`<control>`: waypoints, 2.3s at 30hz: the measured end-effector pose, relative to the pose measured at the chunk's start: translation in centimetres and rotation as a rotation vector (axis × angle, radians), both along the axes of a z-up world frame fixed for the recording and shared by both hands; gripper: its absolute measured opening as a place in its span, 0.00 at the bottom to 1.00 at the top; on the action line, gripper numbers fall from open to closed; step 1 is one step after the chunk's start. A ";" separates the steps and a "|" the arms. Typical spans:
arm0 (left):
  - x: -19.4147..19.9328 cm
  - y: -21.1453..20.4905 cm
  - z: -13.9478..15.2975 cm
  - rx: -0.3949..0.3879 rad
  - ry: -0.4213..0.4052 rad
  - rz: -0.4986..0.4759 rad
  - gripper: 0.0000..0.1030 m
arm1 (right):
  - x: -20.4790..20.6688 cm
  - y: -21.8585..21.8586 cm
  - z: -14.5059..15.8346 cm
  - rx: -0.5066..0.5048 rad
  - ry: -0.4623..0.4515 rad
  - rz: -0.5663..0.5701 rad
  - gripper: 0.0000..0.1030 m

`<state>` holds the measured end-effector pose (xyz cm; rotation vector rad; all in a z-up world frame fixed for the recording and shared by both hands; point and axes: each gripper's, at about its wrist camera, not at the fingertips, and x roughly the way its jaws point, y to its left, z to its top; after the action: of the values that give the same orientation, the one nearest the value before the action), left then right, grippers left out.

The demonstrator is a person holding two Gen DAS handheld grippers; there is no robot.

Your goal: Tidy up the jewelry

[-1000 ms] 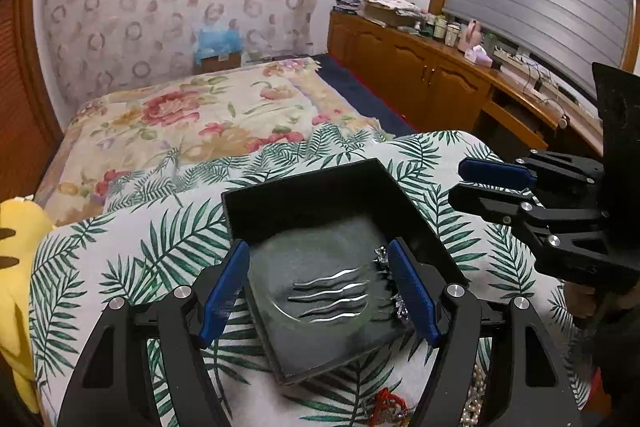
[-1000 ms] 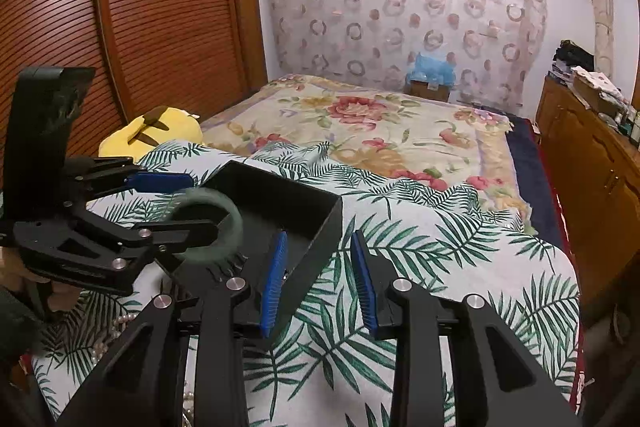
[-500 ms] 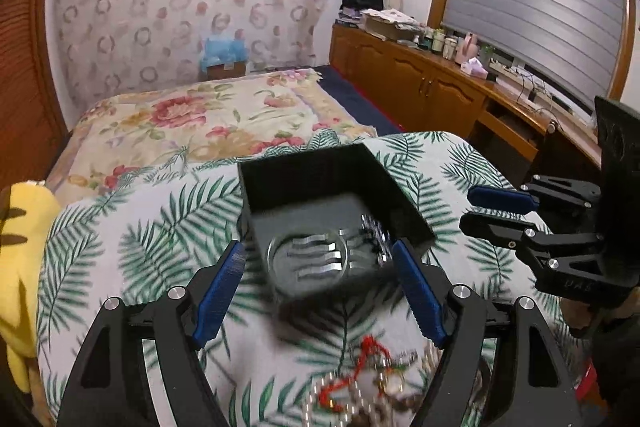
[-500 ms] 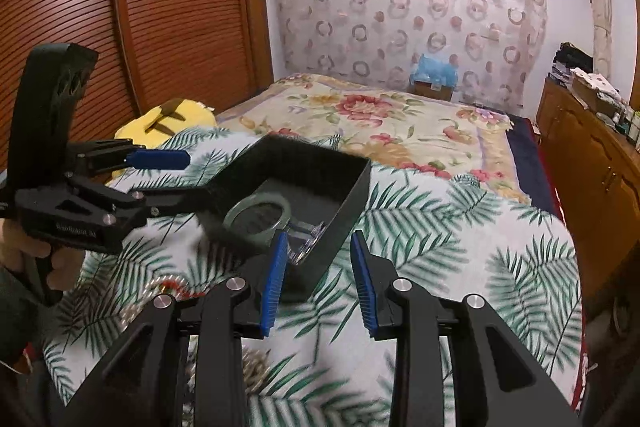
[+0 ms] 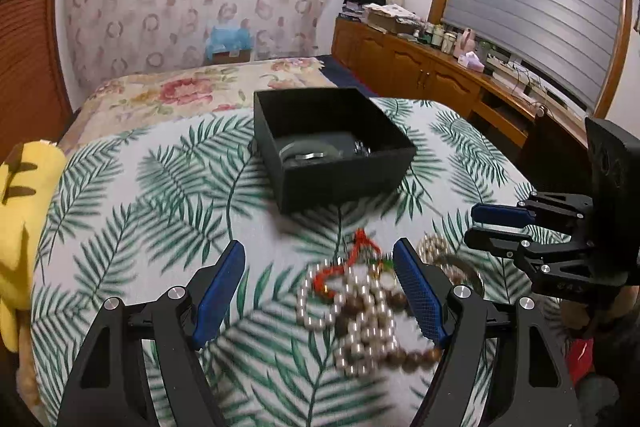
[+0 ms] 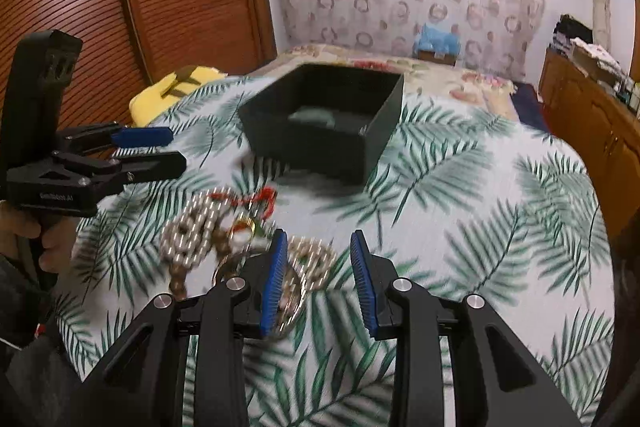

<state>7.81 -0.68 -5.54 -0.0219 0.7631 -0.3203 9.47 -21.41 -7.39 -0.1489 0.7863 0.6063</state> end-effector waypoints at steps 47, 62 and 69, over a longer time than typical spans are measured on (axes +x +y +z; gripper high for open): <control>-3.9 -1.7 -0.1 -0.014 0.006 -0.009 0.07 | -2.9 -1.3 -2.2 0.063 0.026 -0.033 0.04; -3.2 -0.8 6.3 0.024 -0.143 -0.004 0.07 | -1.9 -0.4 1.3 0.039 -0.046 -0.003 0.04; -2.5 -0.9 9.6 0.040 -0.202 -0.003 0.07 | -0.9 0.6 4.1 0.039 -0.095 0.017 0.04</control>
<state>5.34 -1.61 4.10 0.0483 0.5688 -0.3049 8.58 -20.84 -3.27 -0.1479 0.6812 0.6262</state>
